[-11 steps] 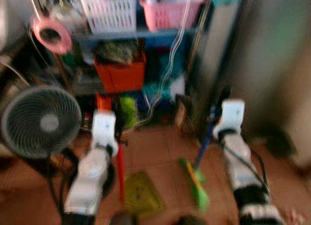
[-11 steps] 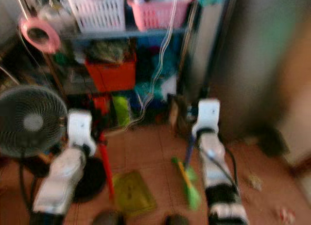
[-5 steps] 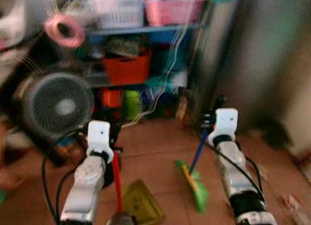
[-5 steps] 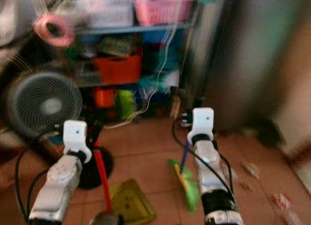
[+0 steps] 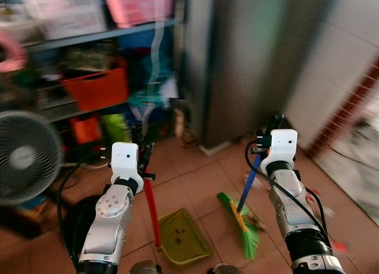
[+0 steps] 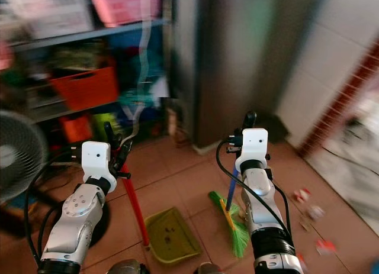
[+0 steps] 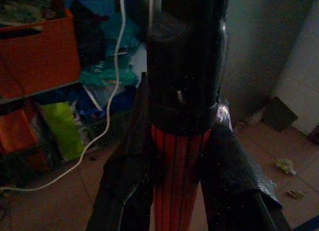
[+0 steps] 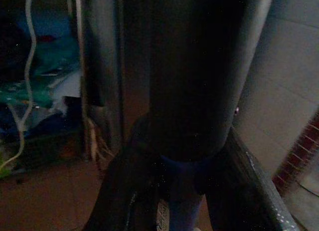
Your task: Sweep floor
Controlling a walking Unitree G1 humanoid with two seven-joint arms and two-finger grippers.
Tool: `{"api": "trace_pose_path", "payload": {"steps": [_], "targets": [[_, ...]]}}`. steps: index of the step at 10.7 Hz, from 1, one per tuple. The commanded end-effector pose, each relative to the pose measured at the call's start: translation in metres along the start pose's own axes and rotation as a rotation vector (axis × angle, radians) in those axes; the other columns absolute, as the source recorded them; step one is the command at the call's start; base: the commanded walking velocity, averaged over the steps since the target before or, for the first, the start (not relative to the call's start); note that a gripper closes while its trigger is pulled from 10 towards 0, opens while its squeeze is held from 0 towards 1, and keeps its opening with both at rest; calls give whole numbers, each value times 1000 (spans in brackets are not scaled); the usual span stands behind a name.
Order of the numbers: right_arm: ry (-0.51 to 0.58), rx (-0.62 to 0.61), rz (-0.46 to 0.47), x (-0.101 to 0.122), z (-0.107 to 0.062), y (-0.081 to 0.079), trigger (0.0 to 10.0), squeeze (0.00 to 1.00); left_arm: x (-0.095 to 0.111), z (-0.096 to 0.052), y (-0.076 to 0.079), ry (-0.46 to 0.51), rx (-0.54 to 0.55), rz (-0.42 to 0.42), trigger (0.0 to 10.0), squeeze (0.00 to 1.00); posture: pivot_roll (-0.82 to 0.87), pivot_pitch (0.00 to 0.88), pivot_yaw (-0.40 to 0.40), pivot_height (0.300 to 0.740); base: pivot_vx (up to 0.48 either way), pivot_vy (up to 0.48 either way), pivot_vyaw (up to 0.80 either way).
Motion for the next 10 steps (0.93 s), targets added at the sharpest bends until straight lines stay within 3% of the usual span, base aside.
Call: {"api": "trace_pose_path", "payload": {"steps": [1,2,3,4,8,10], "targets": [[-8,-18,-7,1,1,2,10000,0,8,1,-3,22,11,-29,10000,0,13,0,9,740,0,0,-800],[-28,-52,-1,-3,-1,7,10000,0,7,-1,-2,18,35,-71,10000,0,15,0,8,740,0,0,-800],[-36,-62,4,-7,-4,8,10000,0,6,-3,-1,29,-29,-20,10000,0,18,0,18,740,0,0,-800],[-35,-64,4,-7,-5,8,10000,0,4,-3,-3,18,-31,-34,10000,0,15,0,23,740,0,0,-800],[-6,-62,5,2,3,6,10000,0,13,4,-3,35,-51,-10,10000,0,10,0,34,740,0,444,-767],[-1,-65,1,3,3,7,10000,0,12,4,-4,34,-35,-5,10000,0,14,0,31,740,0,480,0]]}}
Point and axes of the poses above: a point about 5 cm out from each wrist's last joint towards the gripper, its own z axis pointing out of the wrist towards the gripper, its own x axis along the axis of the wrist's last joint, y = z × x, the point moved 1 cm from there along z, pointing out of the wrist towards the gripper, and after that the axes turned 4 degrees about -z, right-handed, at the moved point
